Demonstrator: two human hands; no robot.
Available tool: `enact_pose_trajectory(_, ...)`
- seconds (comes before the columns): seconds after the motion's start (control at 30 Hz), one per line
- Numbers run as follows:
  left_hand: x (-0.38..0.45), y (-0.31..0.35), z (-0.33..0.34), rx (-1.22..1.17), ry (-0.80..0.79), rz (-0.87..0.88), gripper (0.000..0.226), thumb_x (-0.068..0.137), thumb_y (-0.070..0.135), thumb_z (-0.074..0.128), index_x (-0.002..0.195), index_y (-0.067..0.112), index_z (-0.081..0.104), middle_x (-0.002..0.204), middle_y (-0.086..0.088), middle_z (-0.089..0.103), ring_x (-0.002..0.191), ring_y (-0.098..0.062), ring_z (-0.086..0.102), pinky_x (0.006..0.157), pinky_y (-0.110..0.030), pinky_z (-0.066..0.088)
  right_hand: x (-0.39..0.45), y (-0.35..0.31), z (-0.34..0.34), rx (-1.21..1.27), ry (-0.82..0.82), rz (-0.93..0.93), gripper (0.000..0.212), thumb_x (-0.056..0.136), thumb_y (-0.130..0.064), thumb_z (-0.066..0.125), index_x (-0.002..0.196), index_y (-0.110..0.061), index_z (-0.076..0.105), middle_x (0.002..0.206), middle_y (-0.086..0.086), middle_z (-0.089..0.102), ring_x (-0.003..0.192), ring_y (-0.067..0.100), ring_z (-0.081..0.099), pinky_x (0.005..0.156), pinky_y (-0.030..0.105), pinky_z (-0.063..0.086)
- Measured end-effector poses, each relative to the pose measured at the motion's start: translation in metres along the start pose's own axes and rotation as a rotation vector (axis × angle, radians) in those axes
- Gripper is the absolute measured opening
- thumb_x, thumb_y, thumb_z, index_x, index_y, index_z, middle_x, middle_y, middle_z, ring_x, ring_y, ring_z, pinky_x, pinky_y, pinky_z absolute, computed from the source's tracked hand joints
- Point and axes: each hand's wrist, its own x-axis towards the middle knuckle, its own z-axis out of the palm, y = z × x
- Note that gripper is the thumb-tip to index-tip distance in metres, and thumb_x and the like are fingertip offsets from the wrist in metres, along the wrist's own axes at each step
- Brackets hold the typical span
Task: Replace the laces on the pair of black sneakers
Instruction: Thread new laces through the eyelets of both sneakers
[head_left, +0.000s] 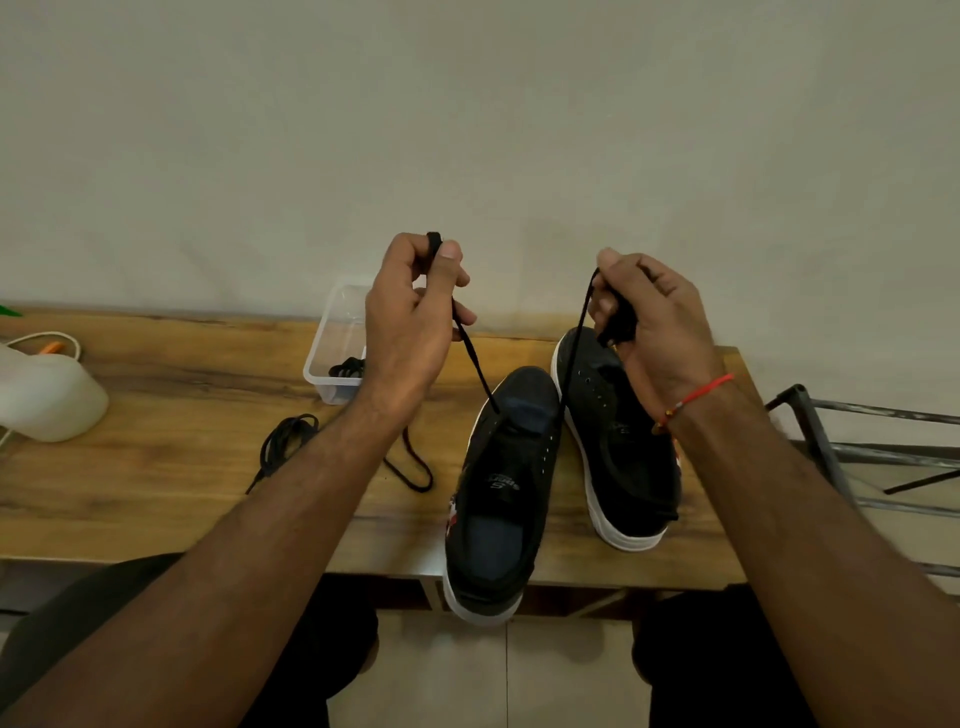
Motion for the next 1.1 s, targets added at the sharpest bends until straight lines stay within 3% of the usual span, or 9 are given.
enact_pose_trajectory(0.3,0.001,0.016,-0.005,-0.026,-0.028,0.036,0.022,0.106,0.033,0.052,0.115,0.015,0.06,0.091,0.001,0.073,0.071,-0.024,0.072,0.067,-0.052,0.061,0.008,0.0,0.006,-0.127,0.007,0.044,0.023,0.102,-0.028,0.056,0.083,-0.018,0.061,0.08,0.001,0.068,0.066,0.013,0.054,0.053,0.025,0.036)
enact_pose_trajectory(0.5,0.005,0.023,-0.013,-0.002,-0.019,0.077,0.021,0.107,0.025,0.05,0.125,0.016,0.057,0.1,0.002,0.076,0.074,-0.021,0.074,0.064,-0.038,0.062,0.015,-0.006,0.028,-0.109,-0.004,-0.045,0.02,0.104,-0.028,0.051,0.088,-0.019,0.059,0.096,0.004,0.073,0.076,0.016,0.051,0.054,0.023,0.037)
enact_pose_trajectory(0.6,0.006,0.024,-0.013,0.02,-0.034,0.075,0.02,0.107,0.023,0.05,0.125,0.018,0.056,0.102,0.005,0.076,0.074,-0.018,0.074,0.065,-0.038,0.063,0.015,-0.002,0.036,-0.188,0.025,-0.021,0.02,0.104,-0.03,0.051,0.09,-0.02,0.061,0.102,0.002,0.075,0.075,0.016,0.05,0.058,0.022,0.038)
enact_pose_trajectory(0.77,0.005,0.021,-0.01,0.068,-0.086,0.047,0.021,0.105,0.022,0.052,0.126,0.025,0.054,0.106,0.009,0.075,0.077,-0.015,0.074,0.076,-0.046,0.062,0.011,-0.002,0.048,-0.277,-0.037,-0.041,0.023,0.103,-0.033,0.053,0.089,-0.018,0.063,0.096,0.001,0.075,0.072,0.016,0.053,0.058,0.017,0.042)
enact_pose_trajectory(0.87,0.005,0.022,-0.009,0.069,-0.123,0.014,0.021,0.105,0.026,0.054,0.126,0.023,0.056,0.107,0.008,0.075,0.079,-0.013,0.075,0.082,-0.043,0.061,0.01,-0.005,0.049,-0.323,-0.066,-0.018,0.027,0.102,-0.032,0.055,0.087,-0.011,0.063,0.08,0.002,0.071,0.064,0.017,0.05,0.051,0.016,0.041)
enact_pose_trajectory(1.0,0.002,0.034,-0.01,-0.029,-0.146,-0.007,0.025,0.107,0.031,0.05,0.12,0.014,0.061,0.104,0.005,0.076,0.084,-0.015,0.075,0.082,-0.039,0.061,0.008,-0.012,0.049,-0.285,-0.032,-0.087,0.03,0.101,-0.029,0.058,0.079,-0.01,0.057,0.065,0.001,0.054,0.058,0.013,0.045,0.051,0.02,0.039)
enact_pose_trajectory(1.1,0.001,0.044,-0.011,-0.094,-0.165,0.036,0.022,0.107,0.025,0.049,0.121,0.012,0.06,0.107,0.003,0.076,0.088,-0.018,0.075,0.083,-0.041,0.062,0.005,-0.02,0.05,-0.165,0.012,-0.142,0.029,0.102,-0.028,0.057,0.076,-0.014,0.054,0.065,0.001,0.052,0.062,0.02,0.046,0.051,0.027,0.039)
